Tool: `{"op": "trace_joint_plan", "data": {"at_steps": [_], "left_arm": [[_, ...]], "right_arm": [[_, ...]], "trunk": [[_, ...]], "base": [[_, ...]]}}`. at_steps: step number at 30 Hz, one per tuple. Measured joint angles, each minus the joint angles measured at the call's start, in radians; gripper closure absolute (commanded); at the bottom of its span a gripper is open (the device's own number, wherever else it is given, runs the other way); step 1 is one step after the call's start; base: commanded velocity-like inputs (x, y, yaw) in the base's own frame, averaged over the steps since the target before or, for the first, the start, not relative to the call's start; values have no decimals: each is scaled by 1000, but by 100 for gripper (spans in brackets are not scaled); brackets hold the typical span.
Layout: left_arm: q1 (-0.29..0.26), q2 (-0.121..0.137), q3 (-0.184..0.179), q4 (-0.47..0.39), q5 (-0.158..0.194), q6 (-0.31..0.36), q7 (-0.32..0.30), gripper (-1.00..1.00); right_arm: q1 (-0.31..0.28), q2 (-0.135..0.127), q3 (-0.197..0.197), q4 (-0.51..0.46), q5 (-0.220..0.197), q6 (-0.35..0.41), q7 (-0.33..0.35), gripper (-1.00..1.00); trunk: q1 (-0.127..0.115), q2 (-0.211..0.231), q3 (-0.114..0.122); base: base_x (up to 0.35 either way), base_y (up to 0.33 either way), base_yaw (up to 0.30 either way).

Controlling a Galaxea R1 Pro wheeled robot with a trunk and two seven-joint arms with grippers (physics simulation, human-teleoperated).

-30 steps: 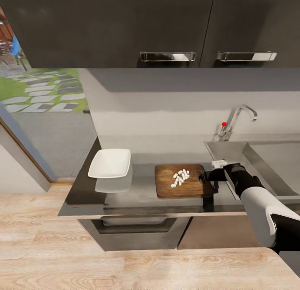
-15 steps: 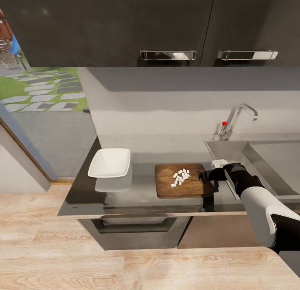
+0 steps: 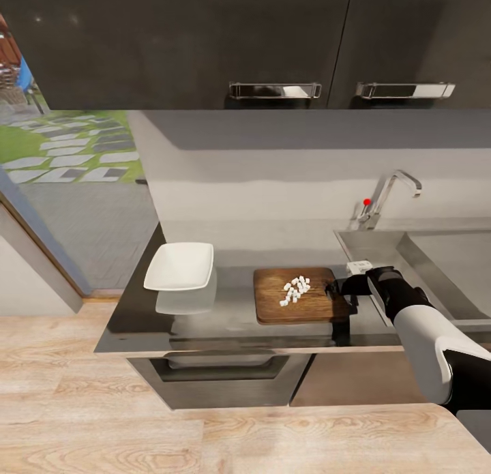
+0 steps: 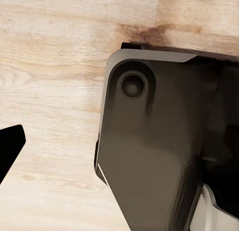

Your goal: In the kitchen, take the Vidalia onion out of the sink, dice it on the chopping board with the paring knife, put the diced onion into the bowl on the countertop, then place both the paring knife and the chopping board into the sink.

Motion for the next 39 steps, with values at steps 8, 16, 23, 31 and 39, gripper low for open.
{"op": "trace_joint_plan", "data": {"at_steps": [8,16,23,31,39], "left_arm": [[0,0,0,0,0,0,0,-100],[0,0,0,0,0,0,0,-100],[0,0,0,0,0,0,0,-100],[0,0,0,0,0,0,0,-100],[0,0,0,0,0,0,0,-100]], "right_arm": [[0,1,0,21,-4,-3,1,-100],[0,1,0,39,-4,-4,1,-100],[0,0,-1,40,-5,-3,1,-100],[0,0,0,52,-1,-1,0,-100],[1,0,0,53,2,3,-1,-100]], "trunk": [[0,0,11],[0,0,20],[0,0,21],[0,0,28],[0,1,38]], "base": [[0,0,0],[0,0,0],[0,0,0],[0,0,0],[0,0,0]]}}
